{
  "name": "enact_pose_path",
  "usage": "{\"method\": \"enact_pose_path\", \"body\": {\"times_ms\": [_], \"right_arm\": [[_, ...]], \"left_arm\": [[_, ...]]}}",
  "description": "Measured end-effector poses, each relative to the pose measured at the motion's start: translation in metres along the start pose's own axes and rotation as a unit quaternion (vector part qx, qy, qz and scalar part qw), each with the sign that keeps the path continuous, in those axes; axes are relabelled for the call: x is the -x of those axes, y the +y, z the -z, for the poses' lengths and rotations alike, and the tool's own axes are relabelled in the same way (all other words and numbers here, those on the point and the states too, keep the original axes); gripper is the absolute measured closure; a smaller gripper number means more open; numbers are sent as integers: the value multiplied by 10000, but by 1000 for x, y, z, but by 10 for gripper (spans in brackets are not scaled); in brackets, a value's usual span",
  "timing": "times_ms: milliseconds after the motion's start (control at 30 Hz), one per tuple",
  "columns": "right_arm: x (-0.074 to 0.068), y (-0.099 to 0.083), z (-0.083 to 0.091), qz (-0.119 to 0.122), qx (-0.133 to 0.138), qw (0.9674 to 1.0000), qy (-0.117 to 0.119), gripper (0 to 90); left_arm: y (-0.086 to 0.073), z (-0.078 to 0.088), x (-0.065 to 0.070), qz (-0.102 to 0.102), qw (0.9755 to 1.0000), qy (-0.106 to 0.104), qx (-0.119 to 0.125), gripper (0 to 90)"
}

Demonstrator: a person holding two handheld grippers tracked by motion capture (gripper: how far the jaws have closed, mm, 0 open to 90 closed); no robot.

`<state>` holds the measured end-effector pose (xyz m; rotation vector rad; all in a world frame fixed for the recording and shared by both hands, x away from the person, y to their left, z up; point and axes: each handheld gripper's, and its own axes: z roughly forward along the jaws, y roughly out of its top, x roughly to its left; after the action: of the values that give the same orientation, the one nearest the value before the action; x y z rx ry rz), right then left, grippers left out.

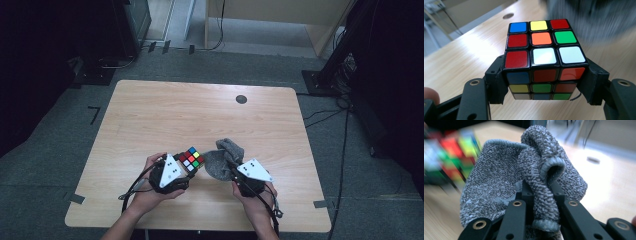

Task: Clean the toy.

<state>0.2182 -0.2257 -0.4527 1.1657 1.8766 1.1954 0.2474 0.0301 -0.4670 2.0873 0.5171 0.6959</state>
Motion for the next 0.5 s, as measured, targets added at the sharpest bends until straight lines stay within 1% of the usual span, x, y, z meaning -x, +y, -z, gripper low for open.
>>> {"method": "enact_pose_path", "body": {"times_ms": [67,100,133,167,200,233,267,300,333,367,400,433,467,500], "right_arm": [[-3,7,10,15,430,9989,160,801],[-7,10,15,55,639,9976,262,801],[-12,13,18,125,770,9963,350,800],[-19,15,20,223,848,9947,531,799],[-25,16,20,339,861,9936,644,798],[-35,15,17,575,772,9929,702,797],[-44,12,14,770,681,9924,684,796],[-53,8,10,1025,620,9905,669,795],[-58,5,7,1212,572,9891,612,794],[-65,1,6,1486,570,9865,380,794],[-66,0,5,1638,576,9845,244,794],[-63,0,4,1730,520,9836,20,794],[-59,0,3,1763,471,9831,-174,795],[-51,0,1,1683,386,9844,-335,795]], "left_arm": [[-1,-4,7,-248,9996,32,-115,340],[-1,-6,12,-370,9992,41,-157,340],[0,-7,17,-533,9984,60,-203,340],[1,-7,20,-593,9980,50,-211,340],[3,-8,25,-644,9977,-9,-187,340],[4,-7,28,-679,9976,-46,-157,340],[6,-7,31,-696,9975,-61,-91,340],[8,-5,33,-684,9976,-87,-44,341],[10,-4,35,-684,9976,-52,-82,341],[11,-4,36,-722,9974,-12,-73,342],[11,-3,36,-707,9975,-47,-25,342],[11,-2,36,-674,9977,-91,26,342],[12,0,34,-661,9977,-120,56,342],[13,1,33,-620,9980,-106,113,342]]}}
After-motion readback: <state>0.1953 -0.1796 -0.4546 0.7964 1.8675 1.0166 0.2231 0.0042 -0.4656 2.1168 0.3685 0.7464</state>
